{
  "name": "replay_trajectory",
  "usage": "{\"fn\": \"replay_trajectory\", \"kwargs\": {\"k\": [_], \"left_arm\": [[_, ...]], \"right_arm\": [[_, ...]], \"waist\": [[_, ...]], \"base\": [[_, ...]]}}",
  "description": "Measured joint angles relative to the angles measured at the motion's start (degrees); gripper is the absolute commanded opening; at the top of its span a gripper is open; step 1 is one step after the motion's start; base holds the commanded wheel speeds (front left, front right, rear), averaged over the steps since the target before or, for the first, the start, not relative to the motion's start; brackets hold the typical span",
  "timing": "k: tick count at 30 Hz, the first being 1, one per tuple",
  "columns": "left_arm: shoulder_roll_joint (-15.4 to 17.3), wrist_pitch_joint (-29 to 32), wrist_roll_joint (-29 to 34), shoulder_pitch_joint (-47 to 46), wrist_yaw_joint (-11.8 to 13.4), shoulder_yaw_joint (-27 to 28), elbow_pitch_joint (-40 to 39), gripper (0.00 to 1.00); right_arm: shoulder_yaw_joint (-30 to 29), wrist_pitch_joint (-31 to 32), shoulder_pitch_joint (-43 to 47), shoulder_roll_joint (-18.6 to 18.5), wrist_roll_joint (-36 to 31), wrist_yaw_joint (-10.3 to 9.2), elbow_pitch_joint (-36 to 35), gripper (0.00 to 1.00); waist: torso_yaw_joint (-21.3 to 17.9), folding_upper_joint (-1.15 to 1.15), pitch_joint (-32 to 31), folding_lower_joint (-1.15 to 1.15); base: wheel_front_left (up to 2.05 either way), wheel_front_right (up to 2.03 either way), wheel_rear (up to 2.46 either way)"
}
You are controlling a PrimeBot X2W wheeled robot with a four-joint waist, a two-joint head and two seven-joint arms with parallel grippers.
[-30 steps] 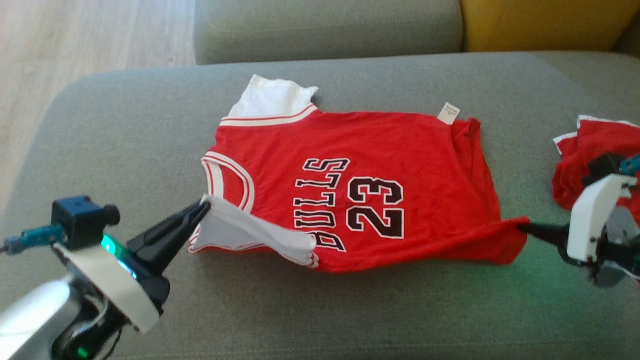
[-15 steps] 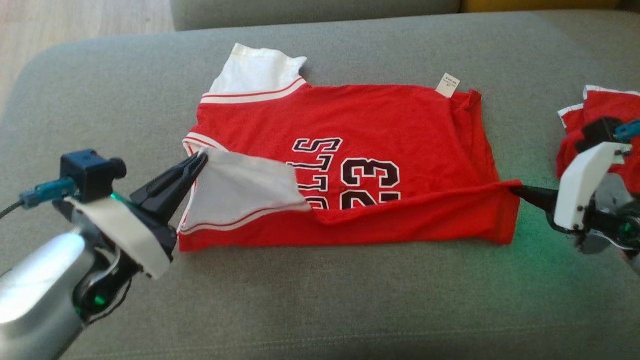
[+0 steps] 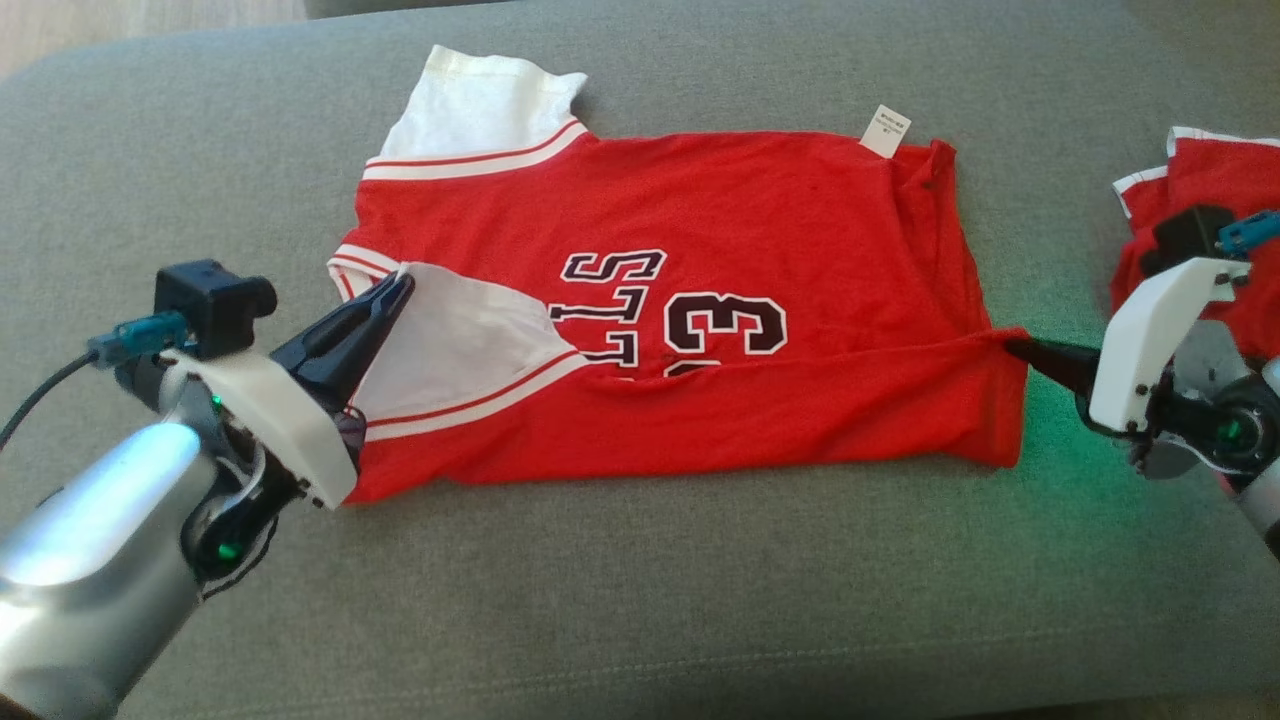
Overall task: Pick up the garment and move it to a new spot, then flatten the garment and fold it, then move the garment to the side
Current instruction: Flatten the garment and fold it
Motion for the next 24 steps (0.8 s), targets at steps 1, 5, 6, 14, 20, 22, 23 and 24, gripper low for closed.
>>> {"fn": "replay_trajectory", "kwargs": {"k": [1,5,6,14,20,22,23,24], "left_arm": [[-0.35,0.01,-0.01,-0.1,0.0,-0.15,0.91,0.14],[-2.6,-0.6,0.34,-1.1,2.27,0.22,7.01,1.0],[-3.22,-0.96,0.51,-1.31,2.99,0.45,8.05,1.0],[-9.22,-2.0,2.46,0.05,9.12,14.25,7.4,1.0],[-16.23,-2.03,9.66,11.67,10.66,34.07,-2.68,1.0],[-19.09,-2.18,12.55,17.0,10.47,38.13,-5.25,1.0],[-20.56,-2.2,14.14,19.35,10.17,39.69,-6.35,1.0],[-22.01,-2.24,15.61,21.31,9.9,41.11,-7.28,1.0]], "right_arm": [[-0.07,-0.12,-0.27,0.24,-0.14,0.0,0.73,1.0],[-0.96,-3.22,-0.58,1.54,-0.47,0.0,2.01,1.0],[-1.38,-4.37,-0.57,1.68,-0.68,0.0,2.13,1.0],[-4.31,-22.98,-0.3,1.37,-6.98,0.0,2.04,1.0],[-6.45,-39.94,2.47,2.09,-15.61,0.0,2.47,1.0],[-7.77,-44.18,4.46,3.47,-18.04,0.0,2.46,1.0],[-8.61,-45.53,5.49,4.23,-18.95,0.0,2.41,1.0],[-9.81,-46.52,6.54,5.05,-19.97,0.0,2.35,1.0]], "waist": [[-0.11,0.0,0.12,0.0],[-0.28,0.0,0.66,0.0],[-0.23,0.0,0.64,0.0],[0.33,0.0,-1.48,-0.01],[0.3,0.0,-3.98,-0.01],[0.16,0.0,-4.7,-0.01],[0.07,0.0,-4.93,-0.01],[0.0,0.0,-5.08,-0.01]], "base": [[0.0,0.0,0.0],[0.0,0.0,0.0],[0.0,0.0,0.0],[0.0,0.0,0.0],[0.0,0.0,0.0],[0.0,0.0,0.0],[0.0,0.0,0.0],[0.0,0.0,0.0]]}}
